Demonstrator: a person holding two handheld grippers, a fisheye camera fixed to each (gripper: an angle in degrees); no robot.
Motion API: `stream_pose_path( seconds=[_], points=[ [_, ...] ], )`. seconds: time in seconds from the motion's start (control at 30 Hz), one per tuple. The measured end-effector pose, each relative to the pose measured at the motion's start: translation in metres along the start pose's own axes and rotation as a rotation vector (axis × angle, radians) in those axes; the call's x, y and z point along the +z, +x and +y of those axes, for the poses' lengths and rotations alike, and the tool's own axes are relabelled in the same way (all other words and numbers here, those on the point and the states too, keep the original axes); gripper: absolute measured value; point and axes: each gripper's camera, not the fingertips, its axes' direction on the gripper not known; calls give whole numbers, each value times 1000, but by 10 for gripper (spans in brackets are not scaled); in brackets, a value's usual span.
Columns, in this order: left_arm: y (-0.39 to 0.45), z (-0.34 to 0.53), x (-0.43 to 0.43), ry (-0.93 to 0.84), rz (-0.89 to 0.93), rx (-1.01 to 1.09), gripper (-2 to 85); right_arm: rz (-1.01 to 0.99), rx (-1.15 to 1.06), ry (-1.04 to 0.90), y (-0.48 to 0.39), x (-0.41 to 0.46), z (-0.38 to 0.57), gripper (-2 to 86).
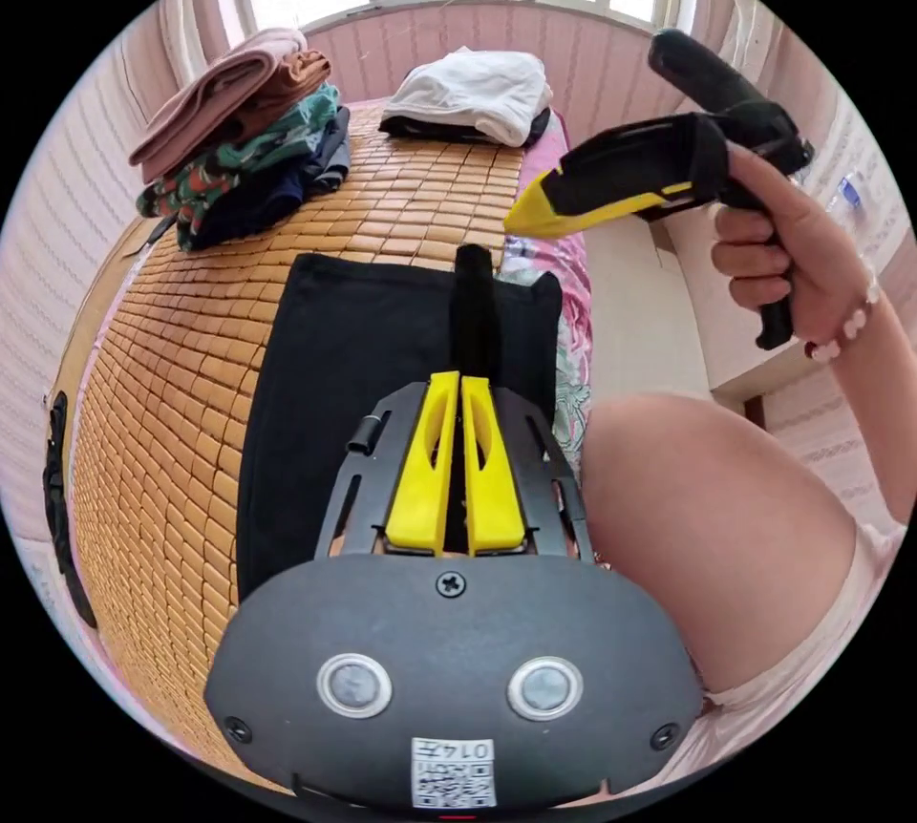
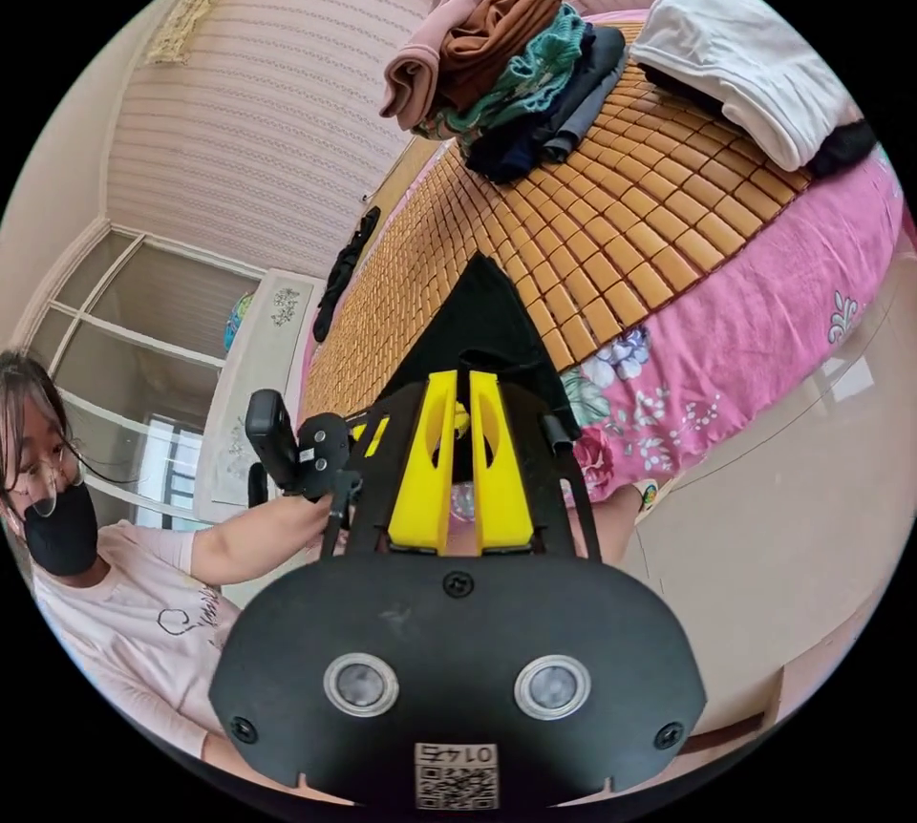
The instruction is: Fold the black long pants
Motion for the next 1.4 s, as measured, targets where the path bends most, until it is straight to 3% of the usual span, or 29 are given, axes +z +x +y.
stream_pose_path(
  seconds=[0.17, 0.3, 0.57, 0.7, 0.77, 0.83, 1.13, 1.2, 1.4],
  points=[
    [-1, 7, -3, 47, 66, -31, -9, 307, 24, -179, 28, 42, 19, -2],
    [19, 7, -17, 79, 31, 54, -9, 386, 55, -86, 27, 38, 37, 4],
    [66, 12, -37, 116, 64, 245, -2, 272, 18, 111, -10, 64, 45, 31],
    [62, 39, -76, 173, 105, 151, -1, 332, -95, 80, -34, 103, 45, 6],
    [50, 61, -99, 185, 71, 63, -1, 405, -139, -119, -38, 151, 39, -2],
    [32, 89, -119, 168, 48, -47, -2, 552, -178, -198, -41, 176, 41, -7],
    [-25, 223, -136, -69, -130, -329, -9, 603, -187, -269, -61, 246, 39, -9],
    [-33, 247, -136, 16, -94, -415, -9, 642, -203, -293, -67, 267, 40, -9],
    [-34, 252, -175, 55, -117, -481, -9, 768, -235, -361, -103, 315, 39, -6]
  ],
)
